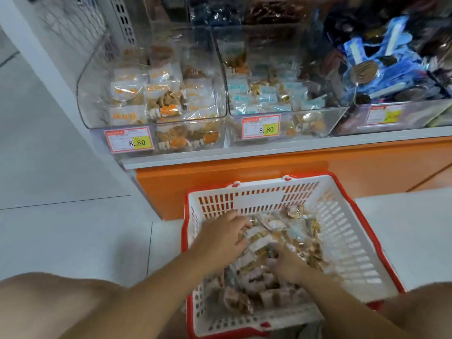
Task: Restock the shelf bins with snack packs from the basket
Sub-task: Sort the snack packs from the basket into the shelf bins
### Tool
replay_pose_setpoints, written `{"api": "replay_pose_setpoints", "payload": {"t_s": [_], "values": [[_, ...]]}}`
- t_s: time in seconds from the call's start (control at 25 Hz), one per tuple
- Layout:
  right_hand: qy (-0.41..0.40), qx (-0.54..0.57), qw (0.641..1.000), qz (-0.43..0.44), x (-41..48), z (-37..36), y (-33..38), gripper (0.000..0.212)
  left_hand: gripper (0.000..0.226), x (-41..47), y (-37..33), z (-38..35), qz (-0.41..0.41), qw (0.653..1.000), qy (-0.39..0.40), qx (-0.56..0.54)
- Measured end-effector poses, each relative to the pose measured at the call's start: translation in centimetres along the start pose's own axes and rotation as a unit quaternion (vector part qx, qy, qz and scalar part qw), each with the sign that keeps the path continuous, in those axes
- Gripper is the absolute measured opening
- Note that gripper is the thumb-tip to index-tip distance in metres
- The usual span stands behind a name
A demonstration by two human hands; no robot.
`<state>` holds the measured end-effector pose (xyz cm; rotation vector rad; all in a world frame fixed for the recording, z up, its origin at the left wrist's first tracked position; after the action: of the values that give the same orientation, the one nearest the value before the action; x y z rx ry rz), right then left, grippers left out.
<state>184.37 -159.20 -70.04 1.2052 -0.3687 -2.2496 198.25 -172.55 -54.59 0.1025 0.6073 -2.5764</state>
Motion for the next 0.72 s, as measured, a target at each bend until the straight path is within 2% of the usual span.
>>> {"api": "replay_pose_setpoints", "payload": {"t_s": [0.12, 0.24, 0.28, 0.36, 0.44, 0.48, 0.56, 0.64, 0.72], "values": [[0.042, -0.09, 0.995, -0.02, -0.3, -2.5, -1.3, 0.048, 0.042, 0.0, 0.1, -7.1, 0.05, 0.991, 0.116, -0.037], [0.048, -0.113, 0.992, -0.009, -1.2, -1.3, -0.4, 0.013, 0.041, -0.6, 0.9, -11.2, 0.132, 0.972, 0.131, -0.14], [0.032, -0.062, 0.998, -0.006, -1.3, -0.3, 0.0, 0.008, 0.043, -0.7, 1.1, -11.8, 0.157, 0.964, 0.132, -0.169], [-0.013, 0.131, 0.991, -0.005, -1.7, 1.9, 1.0, 0.003, 0.043, -0.6, 1.9, -12.0, 0.209, 0.948, 0.138, -0.198], [-0.038, 0.336, 0.941, -0.011, -2.3, 3.5, 1.9, 0.005, 0.038, -0.4, 2.8, -11.6, 0.248, 0.934, 0.133, -0.219], [-0.036, 0.4, 0.916, -0.012, -2.4, 4.0, 2.1, 0.015, 0.037, -0.4, 3.2, -11.3, 0.264, 0.925, 0.13, -0.24], [-0.015, 0.476, 0.879, -0.003, -2.7, 4.4, 2.6, 0.027, 0.045, -0.4, 3.5, -10.8, 0.296, 0.895, 0.129, -0.308], [0.026, 0.52, 0.853, 0.029, -3.0, 4.6, 3.4, 0.023, 0.061, -0.6, 2.8, -10.1, 0.325, 0.852, 0.142, -0.385], [0.074, 0.54, 0.835, 0.074, -3.5, 4.5, 4.0, 0.028, 0.075, -0.6, 2.2, -9.8, 0.353, 0.78, 0.147, -0.495]]}}
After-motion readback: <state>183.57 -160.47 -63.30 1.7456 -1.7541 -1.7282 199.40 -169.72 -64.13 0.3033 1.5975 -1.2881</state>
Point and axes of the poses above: each hand's wrist, its own x-axis towards the middle knuckle, its own z-axis out of the back of the hand, y = z × x, the point moved 5 cm from there along x, towards the middle knuckle, and after that the axes turned 7 degrees about x, right-handed, at the moved point
